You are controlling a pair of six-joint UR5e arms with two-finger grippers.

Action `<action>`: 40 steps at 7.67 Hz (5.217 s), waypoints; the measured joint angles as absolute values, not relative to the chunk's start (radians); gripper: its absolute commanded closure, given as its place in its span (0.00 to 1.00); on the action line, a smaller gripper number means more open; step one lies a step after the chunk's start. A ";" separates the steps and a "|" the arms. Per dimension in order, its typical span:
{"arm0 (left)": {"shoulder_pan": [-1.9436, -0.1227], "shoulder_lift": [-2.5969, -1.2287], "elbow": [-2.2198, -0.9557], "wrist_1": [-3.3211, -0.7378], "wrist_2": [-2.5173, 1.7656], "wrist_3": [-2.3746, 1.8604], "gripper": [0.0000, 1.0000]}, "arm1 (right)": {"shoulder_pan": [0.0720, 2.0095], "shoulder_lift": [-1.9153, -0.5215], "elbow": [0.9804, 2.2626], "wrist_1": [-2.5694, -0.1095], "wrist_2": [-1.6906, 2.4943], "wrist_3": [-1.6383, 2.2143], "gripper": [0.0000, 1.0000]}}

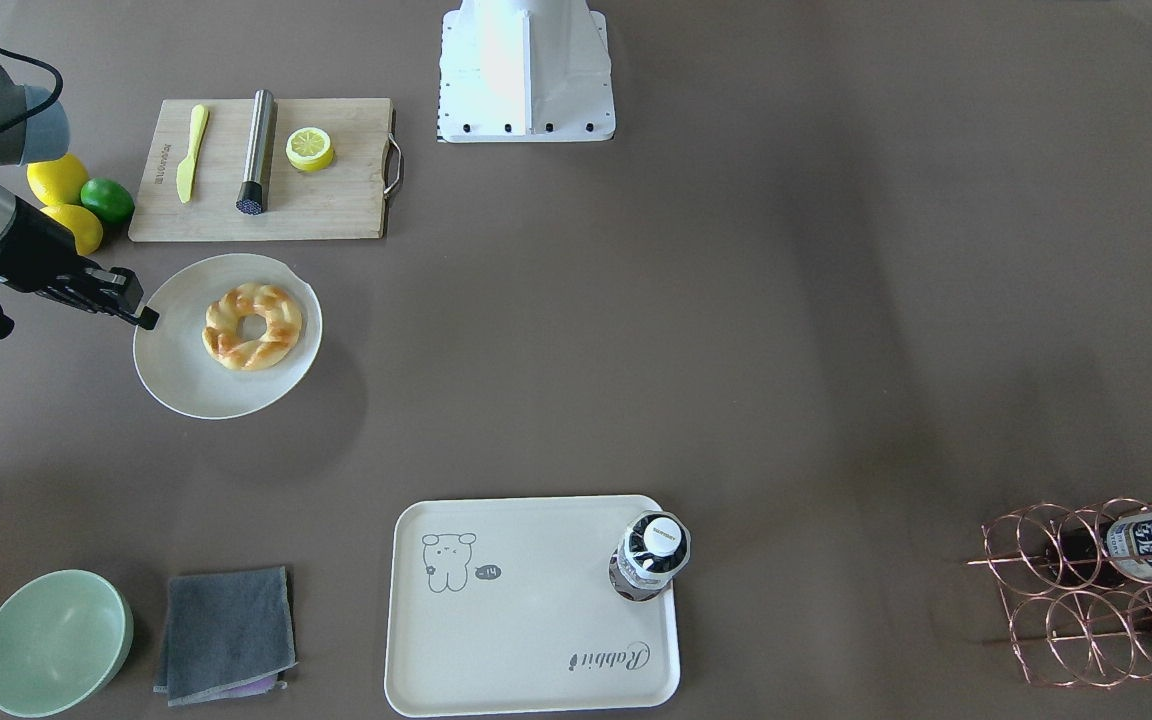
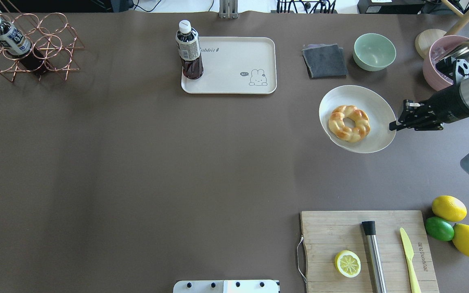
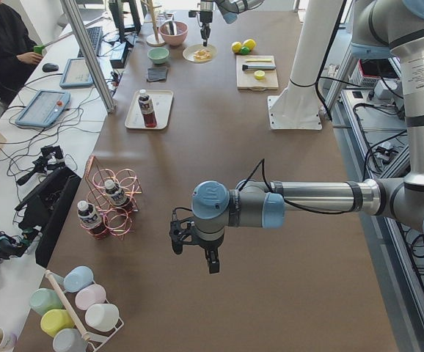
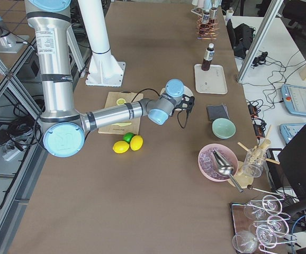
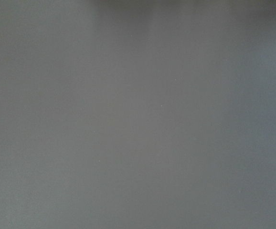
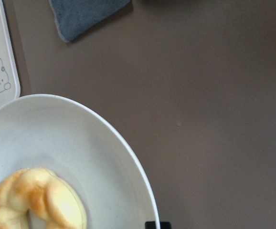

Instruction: Place donut on tray

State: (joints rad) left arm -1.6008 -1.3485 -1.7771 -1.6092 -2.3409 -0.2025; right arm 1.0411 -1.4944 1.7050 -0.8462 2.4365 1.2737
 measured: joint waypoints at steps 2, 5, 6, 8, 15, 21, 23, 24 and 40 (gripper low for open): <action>-1.601 -1.350 -1.777 -1.609 -2.341 -0.203 0.02 | 1.056 -1.352 1.603 -0.854 2.441 1.298 1.00; -1.601 -1.349 -1.776 -1.609 -2.342 -0.204 0.02 | 1.021 -1.075 1.326 -0.856 2.338 1.382 1.00; -1.601 -1.349 -1.776 -1.609 -2.342 -0.204 0.02 | 0.996 -1.012 1.261 -0.862 2.288 1.401 1.00; -1.601 -1.348 -1.776 -1.609 -2.341 -0.203 0.02 | 0.935 -0.890 1.181 -0.927 2.169 1.486 1.00; -1.601 -1.348 -1.771 -1.609 -2.341 -0.202 0.02 | 0.832 -0.663 0.990 -0.938 1.982 1.693 0.00; -1.600 -1.350 -1.770 -1.608 -2.342 -0.204 0.02 | 0.812 -0.667 0.992 -0.888 1.914 1.734 0.00; -1.600 -1.350 -1.769 -1.608 -2.342 -0.205 0.02 | 0.810 -0.678 1.020 -0.890 1.919 1.714 0.00; -1.601 -1.349 -1.769 -1.608 -2.342 -0.204 0.02 | 0.813 -0.719 1.087 -0.894 1.932 1.684 0.00; -1.611 -1.330 -1.769 -1.608 -2.341 -0.201 0.02 | 1.344 -1.505 1.768 -1.781 2.143 0.122 0.00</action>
